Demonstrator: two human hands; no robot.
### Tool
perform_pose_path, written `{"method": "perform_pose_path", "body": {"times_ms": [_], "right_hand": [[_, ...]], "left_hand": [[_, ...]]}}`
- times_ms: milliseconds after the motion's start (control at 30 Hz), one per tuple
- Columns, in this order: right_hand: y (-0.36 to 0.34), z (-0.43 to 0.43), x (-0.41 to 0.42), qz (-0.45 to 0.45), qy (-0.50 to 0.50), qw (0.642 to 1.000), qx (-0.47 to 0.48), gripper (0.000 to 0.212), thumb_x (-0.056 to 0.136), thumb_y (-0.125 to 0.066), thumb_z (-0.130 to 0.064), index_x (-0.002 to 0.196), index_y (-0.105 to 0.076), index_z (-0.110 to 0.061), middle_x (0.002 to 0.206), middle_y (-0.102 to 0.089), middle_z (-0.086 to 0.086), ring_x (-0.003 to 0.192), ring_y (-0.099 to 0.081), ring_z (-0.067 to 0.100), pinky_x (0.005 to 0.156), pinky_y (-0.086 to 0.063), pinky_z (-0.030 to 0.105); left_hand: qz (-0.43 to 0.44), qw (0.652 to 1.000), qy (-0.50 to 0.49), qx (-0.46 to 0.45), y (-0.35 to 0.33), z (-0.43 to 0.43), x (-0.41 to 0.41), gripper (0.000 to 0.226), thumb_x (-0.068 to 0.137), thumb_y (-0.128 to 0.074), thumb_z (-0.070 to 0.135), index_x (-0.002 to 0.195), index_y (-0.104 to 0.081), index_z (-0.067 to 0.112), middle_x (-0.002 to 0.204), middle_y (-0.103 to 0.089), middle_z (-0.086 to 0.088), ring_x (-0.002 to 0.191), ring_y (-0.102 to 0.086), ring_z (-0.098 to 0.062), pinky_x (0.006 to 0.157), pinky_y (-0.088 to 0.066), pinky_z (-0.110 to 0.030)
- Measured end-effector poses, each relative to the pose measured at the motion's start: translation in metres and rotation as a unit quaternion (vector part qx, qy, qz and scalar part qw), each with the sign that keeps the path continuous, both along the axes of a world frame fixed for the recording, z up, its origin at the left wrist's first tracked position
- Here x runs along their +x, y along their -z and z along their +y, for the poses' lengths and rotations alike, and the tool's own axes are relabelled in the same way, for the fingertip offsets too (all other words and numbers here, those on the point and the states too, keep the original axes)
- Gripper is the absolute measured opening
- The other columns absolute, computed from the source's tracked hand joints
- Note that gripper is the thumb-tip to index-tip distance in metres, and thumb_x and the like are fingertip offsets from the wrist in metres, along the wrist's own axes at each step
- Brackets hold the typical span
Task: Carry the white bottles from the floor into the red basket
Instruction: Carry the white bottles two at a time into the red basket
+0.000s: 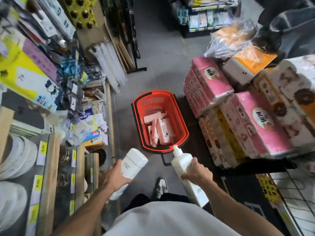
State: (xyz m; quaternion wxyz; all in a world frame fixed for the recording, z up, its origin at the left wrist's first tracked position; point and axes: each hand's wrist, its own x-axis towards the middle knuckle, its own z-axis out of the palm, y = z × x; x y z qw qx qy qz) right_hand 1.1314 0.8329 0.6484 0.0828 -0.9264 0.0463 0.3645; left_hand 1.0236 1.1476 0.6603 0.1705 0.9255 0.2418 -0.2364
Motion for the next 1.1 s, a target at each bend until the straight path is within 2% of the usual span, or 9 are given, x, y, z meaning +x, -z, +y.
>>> {"method": "perform_pose_path", "body": {"times_ms": [133,267,467,633,767,900,1000,1100], "right_hand": [[0.001,0.017,0.043,-0.006,-0.004,1.0,0.005,0.069,0.062,-0.075,-0.056,0.111,-0.036,-0.026,0.095,-0.06,-0.006,0.087,-0.063,0.024,0.076,-0.051,0.035],[0.001,0.032,0.079,0.0,-0.004,1.0,0.0,0.079,0.062,-0.074,-0.057,0.121,-0.037,-0.022,0.099,-0.056,-0.004,0.099,-0.064,0.028,0.079,-0.049,0.036],[0.003,0.061,0.125,0.004,0.022,1.0,-0.008,0.07,0.066,-0.077,-0.055,0.111,-0.034,-0.024,0.096,-0.056,-0.005,0.084,-0.057,0.022,0.071,-0.044,0.034],[0.0,0.096,0.154,0.017,0.064,0.998,-0.018,0.072,0.066,-0.077,-0.056,0.115,-0.036,-0.023,0.096,-0.057,-0.007,0.083,-0.058,0.021,0.072,-0.049,0.034],[0.005,0.122,0.177,0.022,0.11,0.994,-0.004,0.075,0.066,-0.078,-0.056,0.119,-0.035,-0.026,0.09,-0.056,-0.01,0.081,-0.063,0.017,0.073,-0.057,0.037],[0.026,0.135,0.2,0.052,0.157,0.986,0.006,0.076,0.067,-0.078,-0.057,0.118,-0.031,-0.028,0.087,-0.056,-0.011,0.077,-0.063,0.015,0.074,-0.059,0.039],[0.049,0.141,0.221,0.075,0.182,0.98,0.012,0.074,0.066,-0.077,-0.057,0.113,-0.029,-0.028,0.087,-0.055,-0.01,0.079,-0.064,0.016,0.077,-0.059,0.04],[0.07,0.142,0.241,0.083,0.193,0.977,0.017,0.074,0.065,-0.078,-0.058,0.113,-0.029,-0.029,0.087,-0.055,-0.01,0.079,-0.064,0.017,0.076,-0.059,0.041]], "left_hand": [[0.005,1.0,-0.006,0.002,0.004,0.016,0.045,0.071,0.061,-0.077,0.056,0.118,-0.043,0.03,0.112,-0.068,0.0,0.096,-0.065,-0.027,0.072,-0.048,-0.032],[0.022,1.0,0.003,0.008,0.009,0.033,0.084,0.068,0.058,-0.074,0.061,0.109,-0.04,0.032,0.109,-0.068,0.005,0.095,-0.065,-0.026,0.073,-0.05,-0.032],[0.036,0.999,0.03,-0.01,0.017,0.062,0.147,0.067,0.064,-0.078,0.056,0.113,-0.041,0.03,0.112,-0.064,0.002,0.094,-0.063,-0.028,0.07,-0.047,-0.033],[0.043,0.996,0.081,-0.016,0.019,0.096,0.204,0.067,0.061,-0.078,0.058,0.108,-0.04,0.03,0.109,-0.067,0.003,0.095,-0.065,-0.025,0.067,-0.044,-0.031],[0.055,0.993,0.097,-0.031,0.027,0.118,0.255,0.069,0.057,-0.078,0.06,0.107,-0.038,0.033,0.108,-0.066,0.002,0.092,-0.064,-0.028,0.07,-0.05,-0.034],[0.055,0.975,0.213,-0.015,0.043,0.115,0.306,0.068,0.057,-0.077,0.057,0.106,-0.037,0.033,0.109,-0.067,0.005,0.09,-0.068,-0.026,0.067,-0.05,-0.034],[0.058,0.945,0.321,0.01,0.056,0.107,0.347,0.072,0.063,-0.077,0.05,0.122,-0.041,0.03,0.119,-0.063,0.007,0.099,-0.068,-0.026,0.074,-0.05,-0.036],[0.063,0.923,0.38,0.021,0.069,0.101,0.386,0.075,0.068,-0.076,0.045,0.131,-0.039,0.029,0.123,-0.058,0.008,0.104,-0.064,-0.024,0.073,-0.047,-0.035]]}}
